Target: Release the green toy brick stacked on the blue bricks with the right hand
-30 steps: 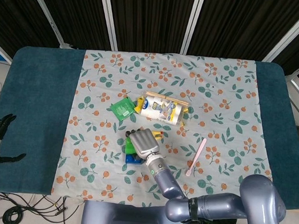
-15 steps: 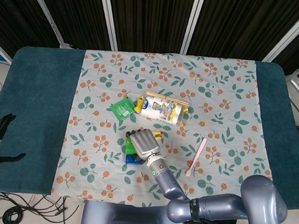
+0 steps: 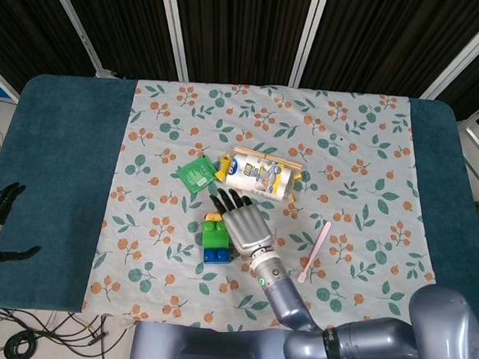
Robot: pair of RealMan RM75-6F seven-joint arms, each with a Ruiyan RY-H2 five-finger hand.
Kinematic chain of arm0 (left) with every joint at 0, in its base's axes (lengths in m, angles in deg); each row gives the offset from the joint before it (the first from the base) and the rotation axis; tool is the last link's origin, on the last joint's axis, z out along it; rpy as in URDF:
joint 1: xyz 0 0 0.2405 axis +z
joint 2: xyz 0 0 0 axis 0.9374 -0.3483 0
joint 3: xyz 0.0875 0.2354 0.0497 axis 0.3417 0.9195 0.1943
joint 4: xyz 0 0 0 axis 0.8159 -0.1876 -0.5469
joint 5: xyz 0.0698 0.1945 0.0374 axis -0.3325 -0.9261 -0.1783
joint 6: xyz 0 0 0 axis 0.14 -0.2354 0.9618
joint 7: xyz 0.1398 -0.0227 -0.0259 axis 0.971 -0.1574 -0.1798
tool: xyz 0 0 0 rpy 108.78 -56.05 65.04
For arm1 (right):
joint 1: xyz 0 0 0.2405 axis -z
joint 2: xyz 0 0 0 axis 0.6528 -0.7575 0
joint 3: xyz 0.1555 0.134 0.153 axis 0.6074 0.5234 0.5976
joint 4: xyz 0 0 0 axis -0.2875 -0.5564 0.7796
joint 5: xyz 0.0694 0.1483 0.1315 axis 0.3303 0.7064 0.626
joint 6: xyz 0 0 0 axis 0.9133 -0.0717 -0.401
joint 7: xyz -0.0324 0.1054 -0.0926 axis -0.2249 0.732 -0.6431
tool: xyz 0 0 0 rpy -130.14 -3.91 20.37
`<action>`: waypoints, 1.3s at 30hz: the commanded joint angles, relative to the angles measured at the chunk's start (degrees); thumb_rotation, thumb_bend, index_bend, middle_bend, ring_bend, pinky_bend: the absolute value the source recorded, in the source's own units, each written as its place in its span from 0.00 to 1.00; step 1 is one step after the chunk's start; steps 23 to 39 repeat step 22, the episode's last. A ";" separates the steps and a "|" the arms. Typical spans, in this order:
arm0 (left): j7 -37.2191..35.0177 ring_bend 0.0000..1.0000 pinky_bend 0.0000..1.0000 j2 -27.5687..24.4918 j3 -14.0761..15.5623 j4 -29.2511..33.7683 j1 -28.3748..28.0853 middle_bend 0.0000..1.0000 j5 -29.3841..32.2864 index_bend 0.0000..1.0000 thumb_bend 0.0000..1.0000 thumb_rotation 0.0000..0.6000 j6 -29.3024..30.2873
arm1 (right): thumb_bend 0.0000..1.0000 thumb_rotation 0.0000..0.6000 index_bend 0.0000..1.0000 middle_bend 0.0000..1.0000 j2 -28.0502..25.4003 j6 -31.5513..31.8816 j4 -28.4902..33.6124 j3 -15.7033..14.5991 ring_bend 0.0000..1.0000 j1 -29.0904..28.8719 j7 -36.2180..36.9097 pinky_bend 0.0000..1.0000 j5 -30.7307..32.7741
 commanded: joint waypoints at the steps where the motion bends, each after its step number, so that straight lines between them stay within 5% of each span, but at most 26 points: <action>1: 0.49 0.00 0.00 0.12 0.05 -0.11 0.09 0.00 -0.11 0.00 0.00 1.00 0.24 | 0.11 1.00 0.00 0.00 -5.27 4.00 4.70 -3.53 0.00 4.23 1.39 0.19 -5.52; 9: 2.91 0.00 0.00 0.68 0.46 -0.82 0.25 0.00 -1.36 0.00 0.00 1.00 1.33 | 0.09 1.00 0.00 0.00 -18.86 13.03 9.34 -16.38 0.00 18.96 12.52 0.19 -21.64; 17: 6.88 0.00 0.00 1.61 0.94 -1.48 0.69 0.00 -2.31 0.00 0.00 1.00 2.84 | 0.07 1.00 0.00 0.00 -25.29 20.69 0.24 -25.04 0.00 33.50 26.63 0.19 -32.79; 22: 9.64 0.00 0.00 2.00 0.77 -1.55 0.63 0.00 -1.45 0.00 0.00 1.00 2.87 | 0.07 1.00 0.00 0.00 -26.08 21.45 -4.01 -24.85 0.00 38.27 31.62 0.18 -34.34; 39: 9.64 0.00 0.00 2.00 0.77 -1.55 0.63 0.00 -1.45 0.00 0.00 1.00 2.87 | 0.07 1.00 0.00 0.00 -26.08 21.45 -4.01 -24.85 0.00 38.27 31.62 0.18 -34.34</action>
